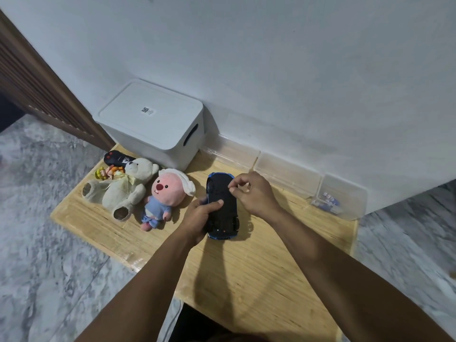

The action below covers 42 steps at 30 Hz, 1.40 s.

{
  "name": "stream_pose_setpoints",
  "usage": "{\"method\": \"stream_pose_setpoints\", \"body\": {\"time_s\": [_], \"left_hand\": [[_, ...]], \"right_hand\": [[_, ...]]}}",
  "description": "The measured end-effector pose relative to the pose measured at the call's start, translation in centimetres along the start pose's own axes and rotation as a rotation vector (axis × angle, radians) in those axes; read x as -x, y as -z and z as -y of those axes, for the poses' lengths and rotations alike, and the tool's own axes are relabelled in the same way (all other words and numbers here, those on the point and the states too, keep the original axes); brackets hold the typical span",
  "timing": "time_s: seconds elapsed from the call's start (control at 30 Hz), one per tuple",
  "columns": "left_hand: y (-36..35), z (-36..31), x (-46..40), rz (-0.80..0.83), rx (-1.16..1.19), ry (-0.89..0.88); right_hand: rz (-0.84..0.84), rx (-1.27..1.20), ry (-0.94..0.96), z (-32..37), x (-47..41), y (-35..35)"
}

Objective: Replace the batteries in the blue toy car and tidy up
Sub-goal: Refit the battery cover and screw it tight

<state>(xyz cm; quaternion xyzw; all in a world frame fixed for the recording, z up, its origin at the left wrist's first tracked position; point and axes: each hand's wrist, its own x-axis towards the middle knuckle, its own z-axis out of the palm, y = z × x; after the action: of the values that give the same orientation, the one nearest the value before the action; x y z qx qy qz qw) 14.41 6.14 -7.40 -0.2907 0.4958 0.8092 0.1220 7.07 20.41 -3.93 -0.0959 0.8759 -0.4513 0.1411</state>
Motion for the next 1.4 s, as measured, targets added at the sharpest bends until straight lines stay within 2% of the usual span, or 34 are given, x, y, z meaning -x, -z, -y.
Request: {"method": "stream_pose_setpoints", "body": {"time_s": [0.17, 0.53, 0.73, 0.93, 1.2, 1.4], "left_hand": [[-0.3, -0.2, 0.2, 0.021, 0.004, -0.007], [-0.8, 0.0, 0.3, -0.001, 0.021, -0.003], [-1.5, 0.3, 0.4, -0.038, -0.017, -0.088], [-1.7, 0.4, 0.6, -0.043, -0.010, -0.109], [-1.7, 0.2, 0.8, -0.044, -0.026, -0.152], [-1.6, 0.2, 0.9, -0.037, -0.037, -0.157]], "right_hand": [[-0.020, 0.117, -0.086, 0.1, 0.2, 0.0], [-0.088, 0.030, -0.060, 0.7, 0.8, -0.1], [-0.237, 0.014, -0.024, 0.6, 1.4, -1.3], [-0.269, -0.018, -0.100, 1.0, 1.4, -1.3], [-0.249, -0.370, -0.340, 1.3, 1.1, -1.4], [-0.219, -0.471, -0.383, 1.4, 1.2, -1.1]]}}
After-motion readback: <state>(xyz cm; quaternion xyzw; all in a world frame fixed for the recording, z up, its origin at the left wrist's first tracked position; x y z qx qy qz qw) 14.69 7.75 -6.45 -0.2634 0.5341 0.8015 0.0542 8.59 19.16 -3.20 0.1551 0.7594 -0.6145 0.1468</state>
